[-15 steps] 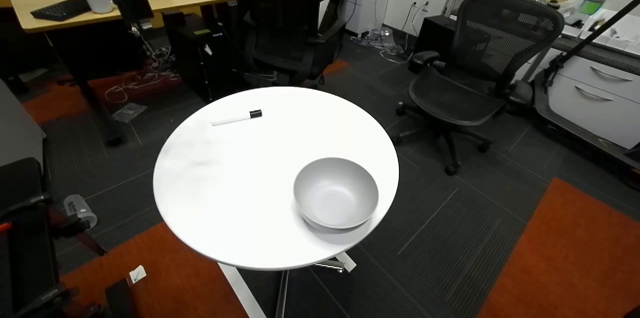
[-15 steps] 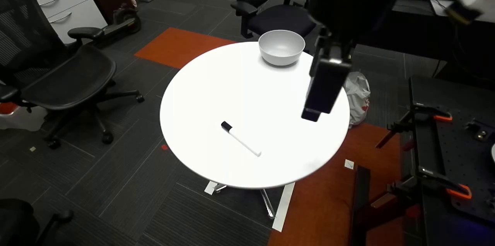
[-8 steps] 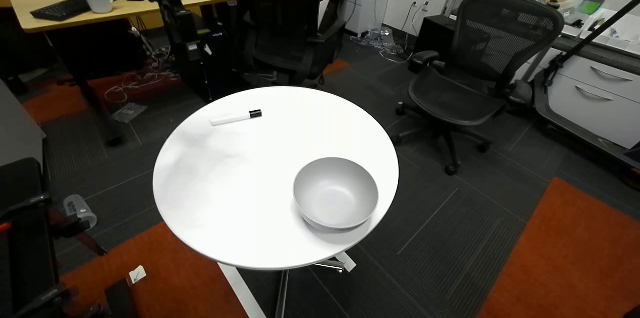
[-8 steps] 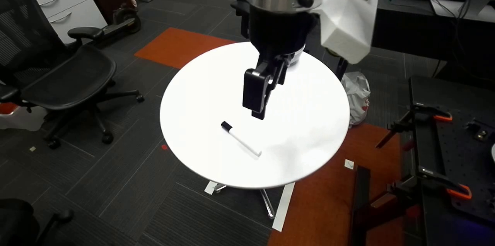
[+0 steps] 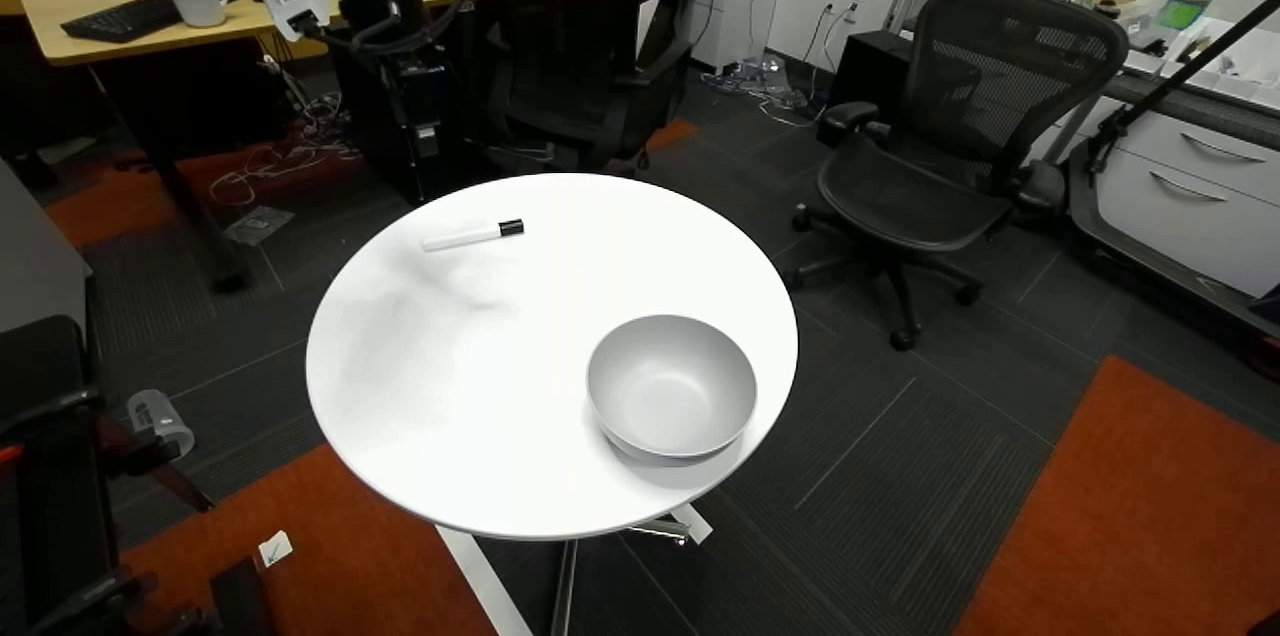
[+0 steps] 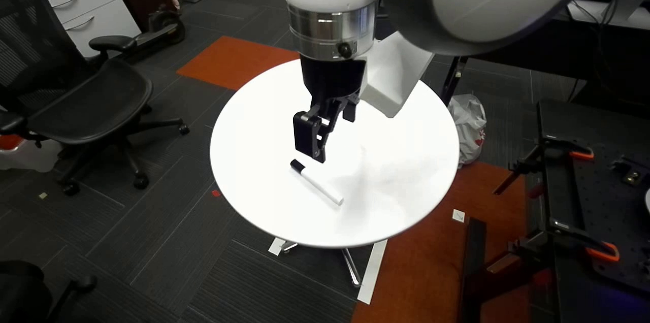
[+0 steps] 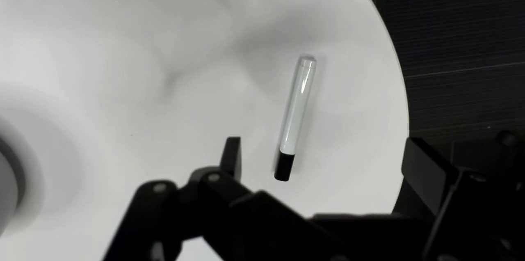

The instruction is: Put the marker in the grey bowl, remove the marker from the grey bowl

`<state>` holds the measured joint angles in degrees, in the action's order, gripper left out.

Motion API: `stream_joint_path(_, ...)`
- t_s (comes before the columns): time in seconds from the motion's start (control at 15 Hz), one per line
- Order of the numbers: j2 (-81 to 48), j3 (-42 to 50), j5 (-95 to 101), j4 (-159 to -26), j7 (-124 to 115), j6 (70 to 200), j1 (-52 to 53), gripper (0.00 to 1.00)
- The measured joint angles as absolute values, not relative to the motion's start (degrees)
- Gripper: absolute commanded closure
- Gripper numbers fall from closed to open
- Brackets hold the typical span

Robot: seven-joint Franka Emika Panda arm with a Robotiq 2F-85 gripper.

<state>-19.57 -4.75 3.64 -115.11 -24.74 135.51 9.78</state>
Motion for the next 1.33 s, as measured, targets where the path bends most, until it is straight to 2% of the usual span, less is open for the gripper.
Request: stream_joint_path(1.33,-41.49,0.52,2.99,-97.35,-27.51,136.18,12.64,0.0)
